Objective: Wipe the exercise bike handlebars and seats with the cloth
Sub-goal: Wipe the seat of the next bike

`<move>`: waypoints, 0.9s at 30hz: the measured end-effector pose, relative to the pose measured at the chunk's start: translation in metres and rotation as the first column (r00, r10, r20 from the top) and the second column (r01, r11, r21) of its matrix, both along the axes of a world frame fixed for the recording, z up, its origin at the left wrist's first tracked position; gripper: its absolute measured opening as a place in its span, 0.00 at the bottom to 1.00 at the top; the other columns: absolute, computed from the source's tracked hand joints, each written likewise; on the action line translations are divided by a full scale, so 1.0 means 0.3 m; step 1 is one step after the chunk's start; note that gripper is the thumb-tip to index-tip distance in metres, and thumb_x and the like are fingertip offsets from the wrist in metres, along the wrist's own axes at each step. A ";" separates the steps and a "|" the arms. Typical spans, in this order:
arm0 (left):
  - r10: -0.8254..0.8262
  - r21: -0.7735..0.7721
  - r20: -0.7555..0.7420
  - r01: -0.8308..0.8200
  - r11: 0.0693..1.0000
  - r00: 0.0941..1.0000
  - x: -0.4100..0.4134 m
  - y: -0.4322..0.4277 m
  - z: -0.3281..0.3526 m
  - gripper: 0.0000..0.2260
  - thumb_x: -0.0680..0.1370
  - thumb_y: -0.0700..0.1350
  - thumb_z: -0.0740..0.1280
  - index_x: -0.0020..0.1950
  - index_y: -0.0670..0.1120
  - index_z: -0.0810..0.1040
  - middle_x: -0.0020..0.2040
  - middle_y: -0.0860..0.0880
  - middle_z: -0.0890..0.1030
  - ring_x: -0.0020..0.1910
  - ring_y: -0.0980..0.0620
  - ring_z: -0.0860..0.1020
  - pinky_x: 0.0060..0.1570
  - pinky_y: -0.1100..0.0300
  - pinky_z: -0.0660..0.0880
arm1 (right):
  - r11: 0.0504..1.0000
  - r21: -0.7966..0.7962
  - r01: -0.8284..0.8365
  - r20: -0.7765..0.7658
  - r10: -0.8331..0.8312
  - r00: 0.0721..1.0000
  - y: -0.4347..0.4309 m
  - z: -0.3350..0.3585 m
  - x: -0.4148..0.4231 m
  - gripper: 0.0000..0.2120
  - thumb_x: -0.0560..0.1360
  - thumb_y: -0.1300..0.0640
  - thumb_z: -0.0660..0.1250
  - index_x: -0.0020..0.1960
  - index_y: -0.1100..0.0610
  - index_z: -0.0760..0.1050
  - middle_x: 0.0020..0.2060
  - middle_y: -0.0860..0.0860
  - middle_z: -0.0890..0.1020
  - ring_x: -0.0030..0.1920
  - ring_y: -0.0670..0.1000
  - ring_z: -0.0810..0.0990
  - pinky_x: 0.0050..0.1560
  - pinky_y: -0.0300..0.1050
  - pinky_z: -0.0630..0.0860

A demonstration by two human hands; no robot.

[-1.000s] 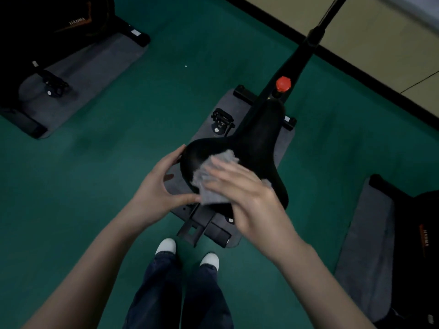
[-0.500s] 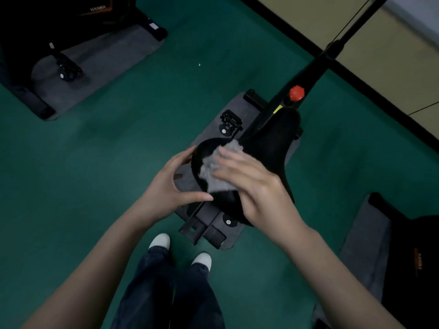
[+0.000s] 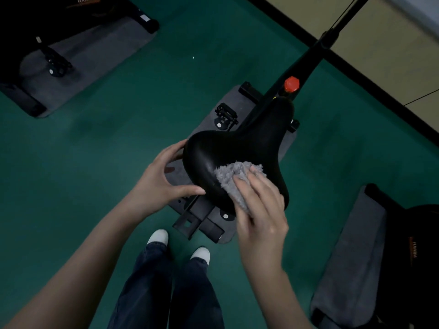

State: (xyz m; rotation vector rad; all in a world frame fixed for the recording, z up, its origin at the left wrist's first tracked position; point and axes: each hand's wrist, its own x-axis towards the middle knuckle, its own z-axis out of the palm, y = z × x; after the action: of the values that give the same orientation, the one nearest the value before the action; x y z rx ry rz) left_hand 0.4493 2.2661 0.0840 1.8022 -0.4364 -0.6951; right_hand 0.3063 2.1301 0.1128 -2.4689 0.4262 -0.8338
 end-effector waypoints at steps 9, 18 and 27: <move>0.008 -0.002 -0.003 -0.008 1.000 1.000 0.004 0.002 0.000 0.45 0.58 0.52 0.77 0.73 0.51 0.65 0.70 0.54 0.69 0.67 0.63 0.68 0.64 0.70 0.66 | 0.985 0.061 0.163 0.042 -0.166 0.985 0.074 0.044 0.116 0.19 0.79 0.48 0.62 0.49 0.63 0.83 0.48 0.56 0.82 0.52 0.51 0.74 0.51 0.53 0.77; -0.005 -0.029 -0.016 0.005 1.000 1.000 0.003 0.005 -0.016 0.46 0.56 0.59 0.76 0.72 0.56 0.64 0.70 0.58 0.68 0.64 0.67 0.69 0.59 0.77 0.65 | 0.962 -0.068 0.265 0.009 -0.265 0.964 0.026 0.020 0.010 0.09 0.77 0.60 0.66 0.52 0.62 0.82 0.44 0.58 0.79 0.48 0.53 0.72 0.49 0.42 0.74; -0.010 -0.040 0.015 0.011 0.999 1.000 0.006 0.005 -0.029 0.45 0.56 0.59 0.76 0.71 0.56 0.65 0.69 0.59 0.68 0.63 0.66 0.70 0.56 0.78 0.67 | 0.952 -0.029 0.304 0.079 -0.301 0.950 0.103 -0.005 0.052 0.06 0.76 0.62 0.67 0.50 0.62 0.82 0.43 0.58 0.78 0.49 0.51 0.70 0.49 0.43 0.74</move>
State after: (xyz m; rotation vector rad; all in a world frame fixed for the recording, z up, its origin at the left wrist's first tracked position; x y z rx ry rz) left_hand 0.4511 2.2677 0.0753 1.7697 -0.4668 -0.6766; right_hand 0.3220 2.1610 0.1113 -2.4351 0.7831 -1.0618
